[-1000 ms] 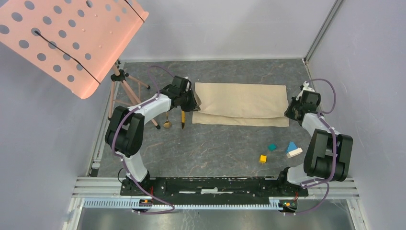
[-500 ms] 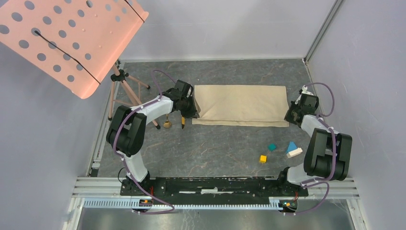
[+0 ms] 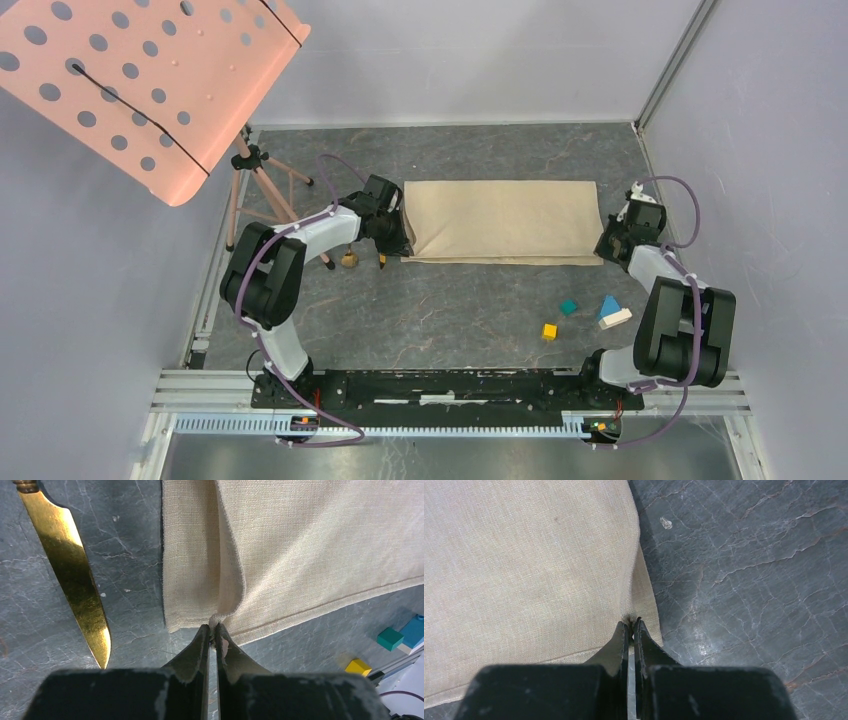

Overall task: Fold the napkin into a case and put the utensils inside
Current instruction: Fold and flatten the napkin at the center of the board.

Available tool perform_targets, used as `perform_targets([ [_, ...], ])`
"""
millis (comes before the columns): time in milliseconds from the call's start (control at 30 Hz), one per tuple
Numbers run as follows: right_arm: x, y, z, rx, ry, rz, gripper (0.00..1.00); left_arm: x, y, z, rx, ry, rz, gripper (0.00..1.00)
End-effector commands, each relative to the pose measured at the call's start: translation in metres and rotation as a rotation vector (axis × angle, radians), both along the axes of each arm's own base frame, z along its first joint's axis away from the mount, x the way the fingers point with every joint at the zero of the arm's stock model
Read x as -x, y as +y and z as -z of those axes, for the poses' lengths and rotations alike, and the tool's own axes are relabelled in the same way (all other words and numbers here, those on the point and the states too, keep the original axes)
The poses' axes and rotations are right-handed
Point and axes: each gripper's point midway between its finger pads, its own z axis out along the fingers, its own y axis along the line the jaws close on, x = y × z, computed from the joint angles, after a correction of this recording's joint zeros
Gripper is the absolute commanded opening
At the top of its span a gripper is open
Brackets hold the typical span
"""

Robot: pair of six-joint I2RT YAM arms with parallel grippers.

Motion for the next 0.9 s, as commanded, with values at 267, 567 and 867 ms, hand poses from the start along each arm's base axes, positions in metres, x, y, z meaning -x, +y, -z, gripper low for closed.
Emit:
perform_targets([
  [267,0.000,-0.007,0.020,0.018,0.040,0.025,0.00,-0.006,0.007,0.008,-0.056,-0.011,-0.004,0.02],
  [567,0.001,-0.006,0.021,0.018,0.040,0.025,0.00,-0.008,0.009,0.013,-0.075,-0.007,-0.011,0.02],
  [867,0.001,-0.007,0.020,0.019,0.040,0.024,0.00,-0.009,0.013,0.010,-0.096,-0.018,-0.018,0.03],
])
